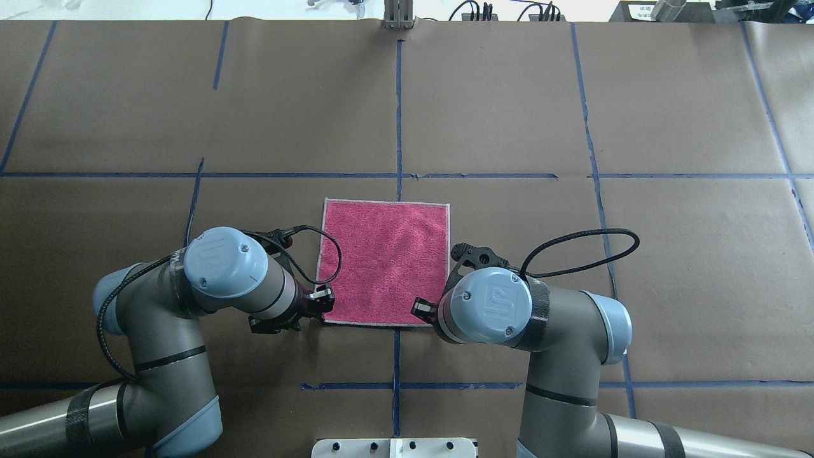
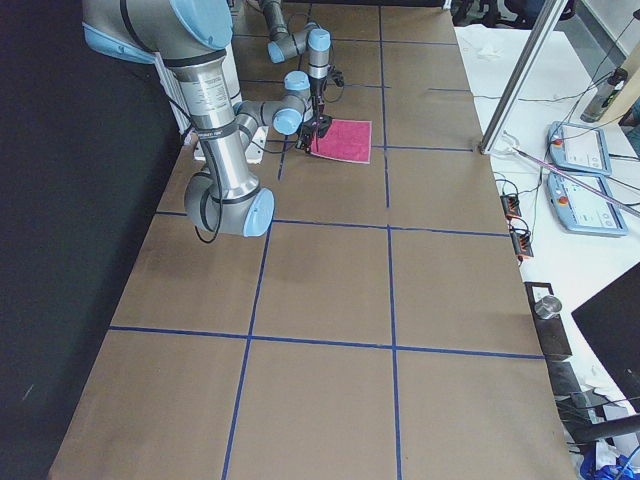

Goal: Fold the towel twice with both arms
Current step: 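Lift the near towel edge with both grippers and fold it toward the far edge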

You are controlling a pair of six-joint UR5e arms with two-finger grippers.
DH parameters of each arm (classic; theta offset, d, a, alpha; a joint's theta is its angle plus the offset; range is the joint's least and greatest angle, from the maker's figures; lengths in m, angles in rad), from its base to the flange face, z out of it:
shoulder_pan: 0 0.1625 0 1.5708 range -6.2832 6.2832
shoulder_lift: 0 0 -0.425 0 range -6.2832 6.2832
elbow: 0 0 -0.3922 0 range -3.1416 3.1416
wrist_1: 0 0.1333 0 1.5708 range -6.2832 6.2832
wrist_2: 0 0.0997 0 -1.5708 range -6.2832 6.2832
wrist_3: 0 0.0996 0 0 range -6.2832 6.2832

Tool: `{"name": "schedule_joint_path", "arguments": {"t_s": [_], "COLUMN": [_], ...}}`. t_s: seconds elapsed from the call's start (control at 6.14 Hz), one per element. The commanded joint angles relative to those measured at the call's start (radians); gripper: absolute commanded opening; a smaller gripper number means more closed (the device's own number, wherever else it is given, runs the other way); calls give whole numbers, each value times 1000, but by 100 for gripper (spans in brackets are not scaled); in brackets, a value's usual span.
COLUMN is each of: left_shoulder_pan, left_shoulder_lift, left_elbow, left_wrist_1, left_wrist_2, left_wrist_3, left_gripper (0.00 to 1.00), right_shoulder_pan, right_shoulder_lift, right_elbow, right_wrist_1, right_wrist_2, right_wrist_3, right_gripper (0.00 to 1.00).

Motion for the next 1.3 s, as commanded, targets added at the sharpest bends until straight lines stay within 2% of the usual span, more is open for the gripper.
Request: {"name": "schedule_joint_path", "arguments": {"t_s": [0.0, 0.65, 0.98, 1.14], "left_shoulder_pan": [0, -5, 0, 0], "left_shoulder_lift": [-3, -15, -18, -29], "left_elbow": [-2, -40, -97, -97], "left_wrist_1": [0, 2, 32, 38], "left_wrist_2": [0, -1, 0, 0], "left_wrist_3": [1, -12, -70, -72], "left_gripper": [0, 0, 0, 0], "right_shoulder_pan": [0, 1, -12, -14], "right_shoulder_lift": [2, -4, -110, -110], "right_elbow": [-1, 11, 152, 152], "right_wrist_1": [0, 0, -1, -5], "right_wrist_2": [0, 1, 7, 7], "right_wrist_3": [0, -2, -2, -2], "right_gripper": [0, 0, 0, 1]}}
